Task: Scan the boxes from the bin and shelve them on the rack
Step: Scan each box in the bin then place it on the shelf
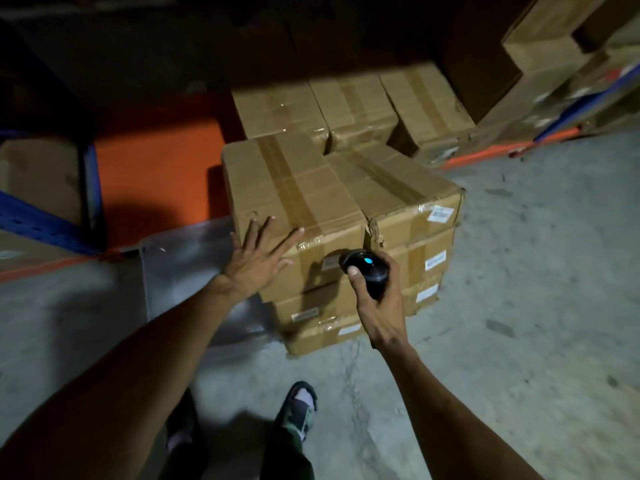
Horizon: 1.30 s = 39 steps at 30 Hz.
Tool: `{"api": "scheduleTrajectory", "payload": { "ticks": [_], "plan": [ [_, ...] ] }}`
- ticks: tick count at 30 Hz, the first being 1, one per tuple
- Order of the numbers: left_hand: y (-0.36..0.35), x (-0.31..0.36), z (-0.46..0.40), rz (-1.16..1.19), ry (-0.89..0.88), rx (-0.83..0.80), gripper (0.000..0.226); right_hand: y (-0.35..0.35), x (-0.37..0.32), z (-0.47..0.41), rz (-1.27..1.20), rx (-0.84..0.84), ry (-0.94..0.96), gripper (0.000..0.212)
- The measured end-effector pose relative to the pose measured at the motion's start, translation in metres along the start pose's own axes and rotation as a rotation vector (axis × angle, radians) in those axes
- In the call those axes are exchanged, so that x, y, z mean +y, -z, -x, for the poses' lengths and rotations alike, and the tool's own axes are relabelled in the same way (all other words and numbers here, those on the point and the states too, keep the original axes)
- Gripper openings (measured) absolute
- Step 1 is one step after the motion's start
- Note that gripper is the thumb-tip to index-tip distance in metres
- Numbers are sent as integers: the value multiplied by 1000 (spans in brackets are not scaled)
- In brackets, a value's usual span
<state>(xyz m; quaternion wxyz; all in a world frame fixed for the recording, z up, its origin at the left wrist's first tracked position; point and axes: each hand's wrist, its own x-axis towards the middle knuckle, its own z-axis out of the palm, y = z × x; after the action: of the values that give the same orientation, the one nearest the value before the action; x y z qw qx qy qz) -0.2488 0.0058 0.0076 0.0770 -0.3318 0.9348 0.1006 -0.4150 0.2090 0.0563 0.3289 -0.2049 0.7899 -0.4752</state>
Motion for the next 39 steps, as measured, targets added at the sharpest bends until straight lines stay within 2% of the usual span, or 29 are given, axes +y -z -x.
{"api": "scheduleTrajectory", "payload": {
  "ticks": [7,11,21,24,27,32,36,39],
  "plan": [
    [-5,-5,-2,-27,-15,26,64,-5,22,14,80,-45,-13,59],
    [-8,-10,-8,-123,-126,71,64,-6,22,24,127,-89,25,56],
    [-1,-8,-3,129,15,-93,65,-7,24,24,74,-20,48,56],
    [2,-8,-5,225,70,-144,77,-8,23,27,63,-20,45,60],
    [6,-4,-4,269,139,-101,95,-10,23,28,65,-22,44,63],
    [5,-1,-2,340,164,3,85,-13,30,21,35,-5,25,71],
    [9,-30,14,393,86,96,76,-15,30,16,39,32,-1,80],
    [9,-80,37,180,-246,177,48,-18,31,7,77,62,-71,78]
  ]
}}
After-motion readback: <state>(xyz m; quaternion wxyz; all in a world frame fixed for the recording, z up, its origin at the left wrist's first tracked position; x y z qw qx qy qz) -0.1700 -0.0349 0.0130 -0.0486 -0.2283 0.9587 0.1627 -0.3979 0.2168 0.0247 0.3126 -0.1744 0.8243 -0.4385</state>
